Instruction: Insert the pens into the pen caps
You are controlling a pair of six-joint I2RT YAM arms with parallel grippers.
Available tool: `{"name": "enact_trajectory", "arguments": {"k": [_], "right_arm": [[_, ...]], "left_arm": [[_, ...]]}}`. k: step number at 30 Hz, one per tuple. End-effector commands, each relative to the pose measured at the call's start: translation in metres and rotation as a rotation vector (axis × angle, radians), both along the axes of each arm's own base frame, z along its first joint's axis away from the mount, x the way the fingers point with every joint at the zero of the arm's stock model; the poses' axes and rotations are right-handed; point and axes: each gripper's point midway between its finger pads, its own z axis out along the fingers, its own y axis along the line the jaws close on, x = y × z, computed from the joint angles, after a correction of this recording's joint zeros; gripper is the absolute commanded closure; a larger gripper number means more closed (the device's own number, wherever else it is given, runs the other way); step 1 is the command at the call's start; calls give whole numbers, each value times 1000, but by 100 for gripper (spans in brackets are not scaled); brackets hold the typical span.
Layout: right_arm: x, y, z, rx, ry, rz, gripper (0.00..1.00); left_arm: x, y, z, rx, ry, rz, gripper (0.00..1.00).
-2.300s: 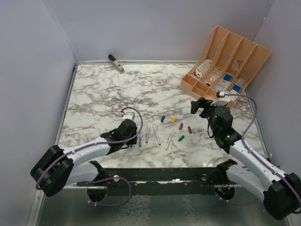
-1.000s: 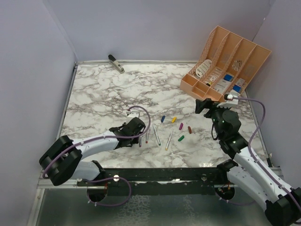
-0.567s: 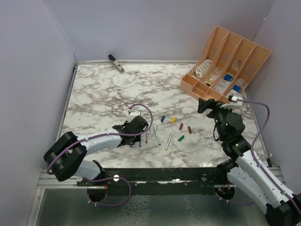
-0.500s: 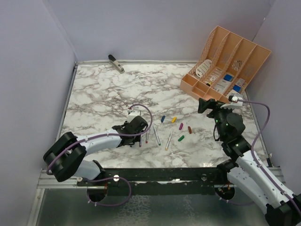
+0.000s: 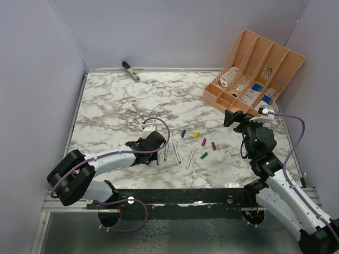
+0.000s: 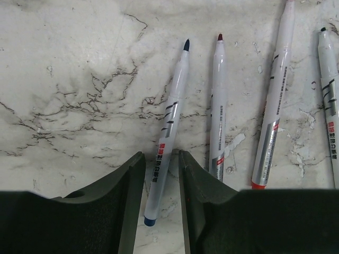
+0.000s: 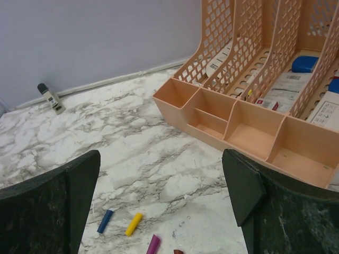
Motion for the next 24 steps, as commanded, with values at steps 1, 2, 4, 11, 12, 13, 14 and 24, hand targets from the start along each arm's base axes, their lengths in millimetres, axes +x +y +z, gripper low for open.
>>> {"name": "enact_trajectory", "arguments": {"k": [1,2,4,11,12,13,14,24], "right_arm": [[0,-6,25,18,-59,-36,0],[0,-7,27,20,-63,-39,0],[-1,-7,30,29,-73,-39,0],[-6,-14,38,47,-101,-65,0],[-7,-15,39,46,-104,-68,0],[-8,-16,40,47,-107,-71,0],[-9,-17,40,47,-110,-73,0],[-8,-17,29,66,-90,-78,1]], "left_arm": [[-43,31,-31,138,198,-8,65],[-43,31,-31,141,200,-8,65],[-42,31,-30,150,203,-9,65],[-40,27,-31,173,228,-24,66],[-40,27,-31,174,229,-24,68],[-40,27,-32,175,232,-23,69],[-41,27,-32,173,233,-22,70],[-48,33,-37,181,252,-19,91]]}}
